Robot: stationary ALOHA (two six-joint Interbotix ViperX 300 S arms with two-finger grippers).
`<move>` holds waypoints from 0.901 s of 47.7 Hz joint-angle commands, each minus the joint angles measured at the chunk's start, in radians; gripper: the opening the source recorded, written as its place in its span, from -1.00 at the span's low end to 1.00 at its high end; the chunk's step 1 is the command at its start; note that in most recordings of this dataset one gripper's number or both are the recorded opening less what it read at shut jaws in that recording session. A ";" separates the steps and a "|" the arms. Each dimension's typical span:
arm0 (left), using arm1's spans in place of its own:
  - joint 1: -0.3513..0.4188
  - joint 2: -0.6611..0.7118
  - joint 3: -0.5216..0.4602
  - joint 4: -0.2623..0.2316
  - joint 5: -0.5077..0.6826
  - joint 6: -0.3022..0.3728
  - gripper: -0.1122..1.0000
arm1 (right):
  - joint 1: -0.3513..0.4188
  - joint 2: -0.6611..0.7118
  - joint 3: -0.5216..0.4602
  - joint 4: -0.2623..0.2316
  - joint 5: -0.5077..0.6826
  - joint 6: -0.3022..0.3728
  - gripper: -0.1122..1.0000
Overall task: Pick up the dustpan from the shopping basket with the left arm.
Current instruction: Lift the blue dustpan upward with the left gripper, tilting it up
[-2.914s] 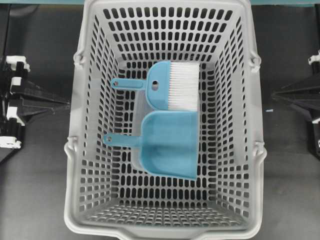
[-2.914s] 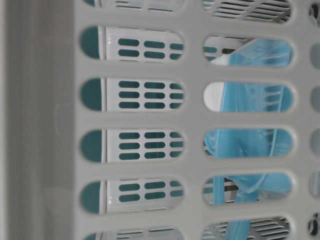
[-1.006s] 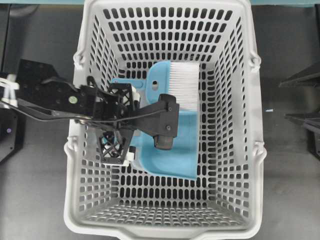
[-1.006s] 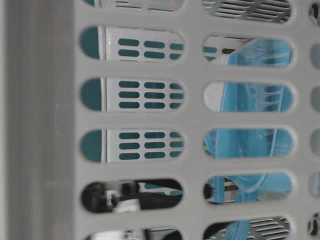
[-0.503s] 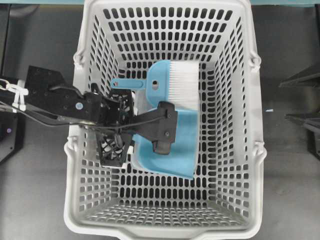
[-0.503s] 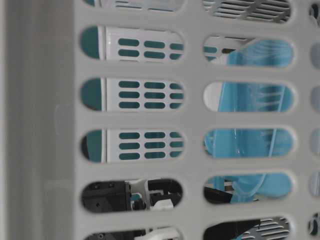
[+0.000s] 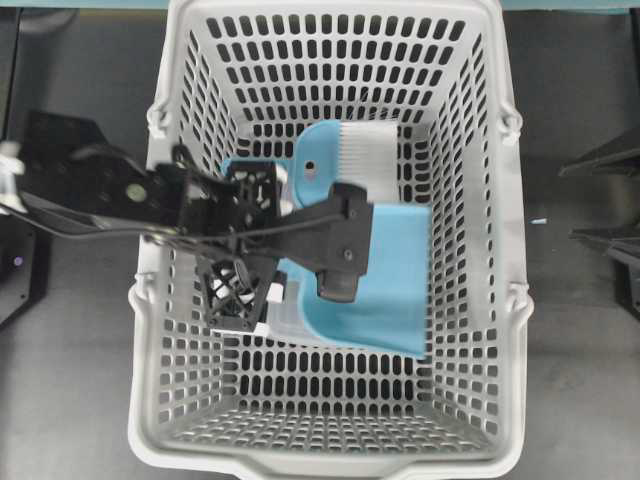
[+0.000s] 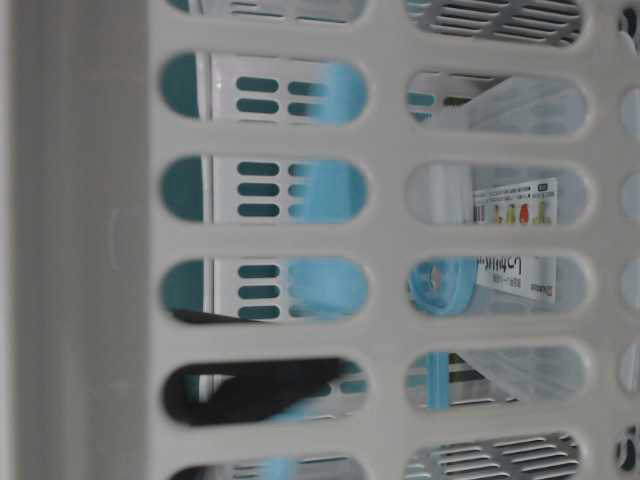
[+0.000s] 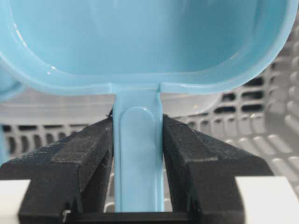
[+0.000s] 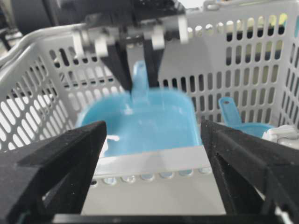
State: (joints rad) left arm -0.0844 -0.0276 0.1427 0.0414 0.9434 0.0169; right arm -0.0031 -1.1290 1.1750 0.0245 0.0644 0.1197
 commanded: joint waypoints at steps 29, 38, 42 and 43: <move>0.003 -0.149 -0.160 0.005 0.160 0.002 -0.25 | -0.002 -0.003 -0.005 0.005 -0.005 0.000 0.60; 0.015 -0.149 -0.158 0.003 0.167 0.002 -0.25 | -0.002 -0.003 0.000 0.005 -0.005 0.000 0.61; 0.017 -0.149 -0.158 0.003 0.167 0.002 -0.25 | -0.002 -0.003 0.000 0.005 -0.005 0.000 0.60; 0.017 -0.149 -0.160 0.003 0.169 0.002 -0.25 | -0.002 -0.003 0.000 0.005 -0.005 0.000 0.61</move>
State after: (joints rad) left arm -0.0721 -0.1503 -0.0046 0.0430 1.1137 0.0184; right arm -0.0031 -1.1382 1.1827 0.0261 0.0644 0.1197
